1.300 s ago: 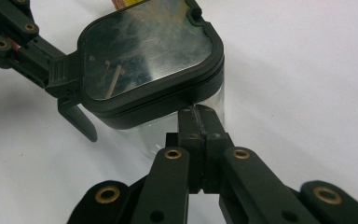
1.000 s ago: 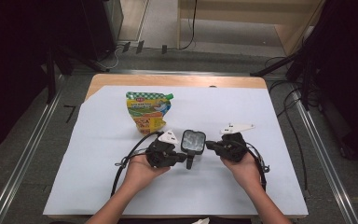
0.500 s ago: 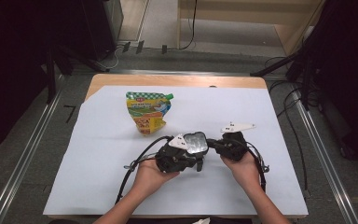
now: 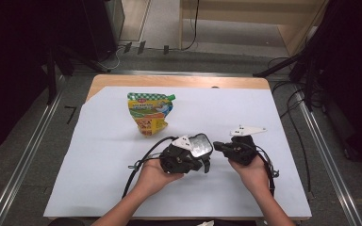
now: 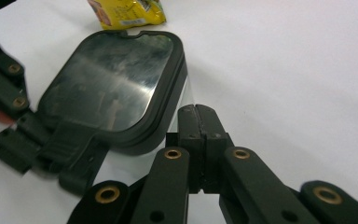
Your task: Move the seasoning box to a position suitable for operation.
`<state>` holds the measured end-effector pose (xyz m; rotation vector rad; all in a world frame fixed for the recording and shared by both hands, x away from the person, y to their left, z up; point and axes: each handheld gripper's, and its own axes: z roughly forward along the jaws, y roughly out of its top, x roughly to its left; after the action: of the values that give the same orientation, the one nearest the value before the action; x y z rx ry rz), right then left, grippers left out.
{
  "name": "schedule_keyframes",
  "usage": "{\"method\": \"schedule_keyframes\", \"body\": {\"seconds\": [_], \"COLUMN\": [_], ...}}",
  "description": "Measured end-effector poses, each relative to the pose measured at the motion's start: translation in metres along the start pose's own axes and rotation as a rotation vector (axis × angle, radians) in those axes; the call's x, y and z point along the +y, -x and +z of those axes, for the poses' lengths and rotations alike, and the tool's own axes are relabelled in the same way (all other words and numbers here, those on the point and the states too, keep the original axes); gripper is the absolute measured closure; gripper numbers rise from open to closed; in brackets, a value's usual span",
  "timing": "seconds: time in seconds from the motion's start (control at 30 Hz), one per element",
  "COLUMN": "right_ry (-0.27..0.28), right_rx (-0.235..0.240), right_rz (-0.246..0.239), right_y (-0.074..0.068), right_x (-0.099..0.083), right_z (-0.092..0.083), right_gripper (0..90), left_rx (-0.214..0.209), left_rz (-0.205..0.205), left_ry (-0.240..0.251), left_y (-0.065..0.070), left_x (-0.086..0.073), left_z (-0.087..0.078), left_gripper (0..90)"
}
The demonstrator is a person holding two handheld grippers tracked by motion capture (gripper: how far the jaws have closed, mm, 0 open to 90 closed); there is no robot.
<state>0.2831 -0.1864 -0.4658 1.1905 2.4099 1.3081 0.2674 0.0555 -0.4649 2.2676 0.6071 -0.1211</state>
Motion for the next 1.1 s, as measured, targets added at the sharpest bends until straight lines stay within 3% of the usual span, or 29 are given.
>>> {"method": "schedule_keyframes", "body": {"seconds": [0.2,0.3,0.43,0.63,0.93,1.1], "right_ry": [0.007,0.011,0.012,-0.002,-0.041,-0.073], "right_rx": [0.014,0.026,0.044,0.071,0.118,0.143], "right_rz": [-0.026,-0.033,-0.032,-0.05,-0.082,-0.101], "right_y": [-0.011,-0.016,-0.023,-0.038,-0.055,-0.065], "right_x": [-0.001,-0.001,-0.002,-0.013,-0.019,-0.021], "right_z": [-0.014,-0.02,-0.028,-0.038,-0.025,-0.011], "right_gripper": [90.0,90.0,90.0,90.0,90.0,90.0], "left_rx": [-0.045,-0.029,-0.03,0.008,0.056,0.068], "left_rz": [0.02,0.024,0.017,0.034,0.0,-0.008], "left_ry": [-0.041,-0.038,-0.001,0.027,0.046,0.048], "left_y": [-0.002,-0.005,-0.012,-0.022,-0.033,-0.036], "left_x": [-0.003,-0.005,-0.008,-0.012,-0.014,-0.015], "left_z": [-0.013,-0.023,-0.036,-0.051,-0.058,-0.059], "left_gripper": [79.1,74.8,66.5,57.7,42.4,40.3]}}
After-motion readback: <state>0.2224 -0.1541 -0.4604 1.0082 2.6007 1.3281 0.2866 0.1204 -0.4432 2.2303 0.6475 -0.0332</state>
